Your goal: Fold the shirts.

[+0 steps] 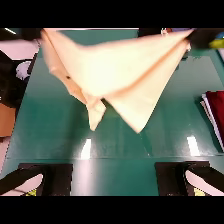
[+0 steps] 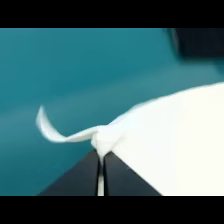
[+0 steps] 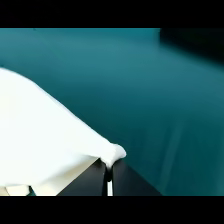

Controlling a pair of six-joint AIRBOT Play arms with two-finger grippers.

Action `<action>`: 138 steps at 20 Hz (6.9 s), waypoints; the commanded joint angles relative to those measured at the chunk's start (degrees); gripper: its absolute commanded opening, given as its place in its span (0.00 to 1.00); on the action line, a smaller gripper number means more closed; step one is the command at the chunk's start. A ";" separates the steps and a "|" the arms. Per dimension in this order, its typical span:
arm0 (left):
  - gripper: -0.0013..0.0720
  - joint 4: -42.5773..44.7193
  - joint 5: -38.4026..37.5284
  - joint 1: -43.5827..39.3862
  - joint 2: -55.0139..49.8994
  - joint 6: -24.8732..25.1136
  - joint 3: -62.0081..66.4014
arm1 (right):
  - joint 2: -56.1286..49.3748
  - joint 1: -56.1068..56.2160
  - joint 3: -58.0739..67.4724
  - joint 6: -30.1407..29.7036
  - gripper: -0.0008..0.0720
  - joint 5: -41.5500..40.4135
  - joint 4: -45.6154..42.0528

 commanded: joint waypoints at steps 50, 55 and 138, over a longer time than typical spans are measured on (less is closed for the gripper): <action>0.67 0.72 -9.81 4.92 4.31 -9.14 -52.54 | -10.62 -22.58 -44.13 -5.84 0.87 8.00 -3.04; 0.67 0.70 -9.68 4.92 6.29 -10.10 -55.69 | -7.82 -22.99 -57.68 -6.34 0.82 2.51 -2.64; 0.05 4.68 -20.81 -1.90 -40.30 -0.57 12.79 | -43.93 -8.33 16.20 -4.35 0.04 13.44 -7.17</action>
